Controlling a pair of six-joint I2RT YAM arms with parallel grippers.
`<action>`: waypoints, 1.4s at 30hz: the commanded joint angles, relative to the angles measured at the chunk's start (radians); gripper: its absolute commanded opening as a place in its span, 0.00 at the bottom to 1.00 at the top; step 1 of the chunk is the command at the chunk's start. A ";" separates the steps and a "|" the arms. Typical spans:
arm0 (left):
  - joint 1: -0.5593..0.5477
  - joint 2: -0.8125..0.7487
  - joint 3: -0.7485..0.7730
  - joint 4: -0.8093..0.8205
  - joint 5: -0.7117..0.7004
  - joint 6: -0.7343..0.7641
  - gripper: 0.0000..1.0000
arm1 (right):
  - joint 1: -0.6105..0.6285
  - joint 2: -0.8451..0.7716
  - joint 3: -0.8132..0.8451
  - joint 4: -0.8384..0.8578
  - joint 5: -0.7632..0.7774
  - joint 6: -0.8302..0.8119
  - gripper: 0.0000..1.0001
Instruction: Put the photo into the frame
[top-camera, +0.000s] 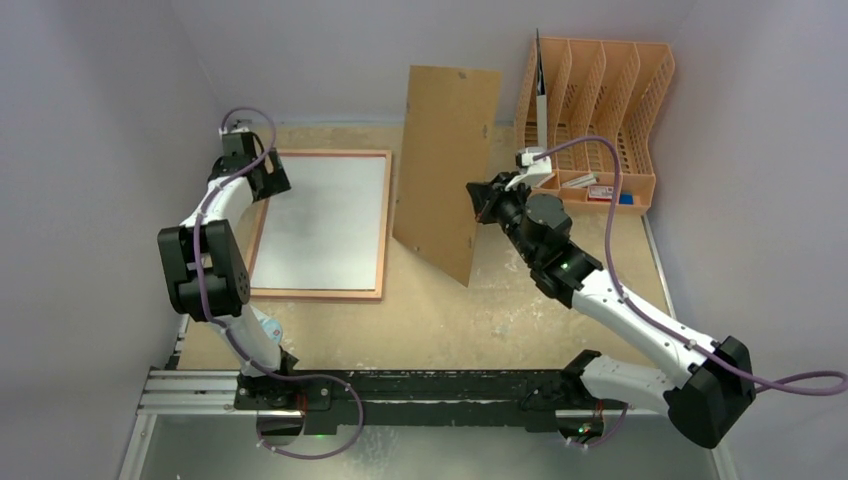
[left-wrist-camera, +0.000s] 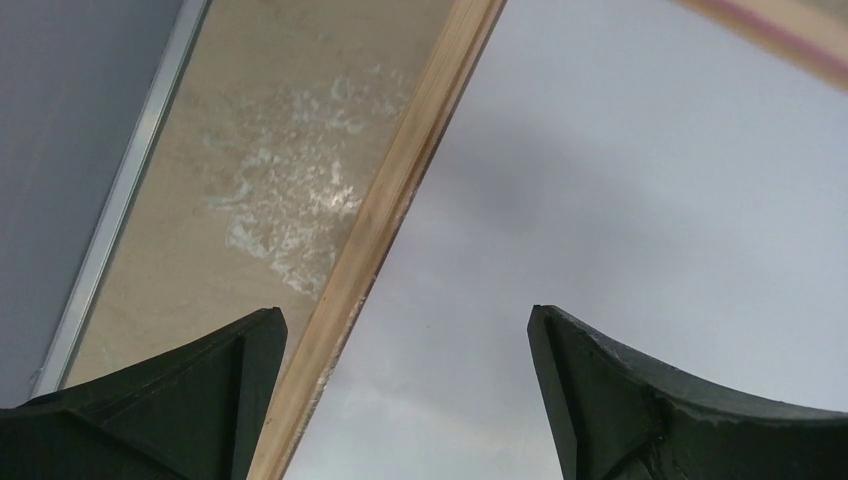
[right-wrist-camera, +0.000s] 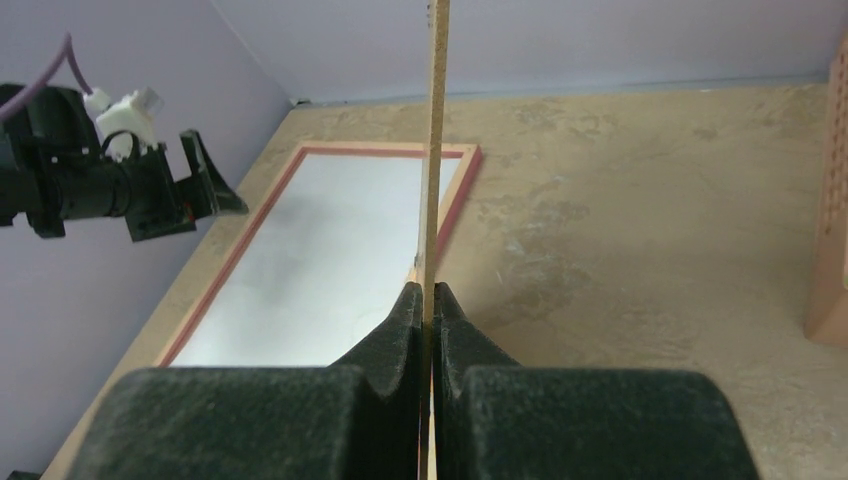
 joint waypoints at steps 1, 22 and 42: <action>0.042 -0.036 -0.076 0.152 -0.001 0.040 0.98 | -0.036 -0.060 0.060 0.006 0.009 -0.005 0.00; 0.139 0.210 -0.028 0.167 0.551 -0.041 0.69 | -0.063 -0.097 0.017 0.000 -0.035 0.032 0.00; 0.062 0.183 -0.065 0.139 0.736 -0.207 0.66 | -0.082 -0.045 0.350 -0.332 -0.002 0.046 0.00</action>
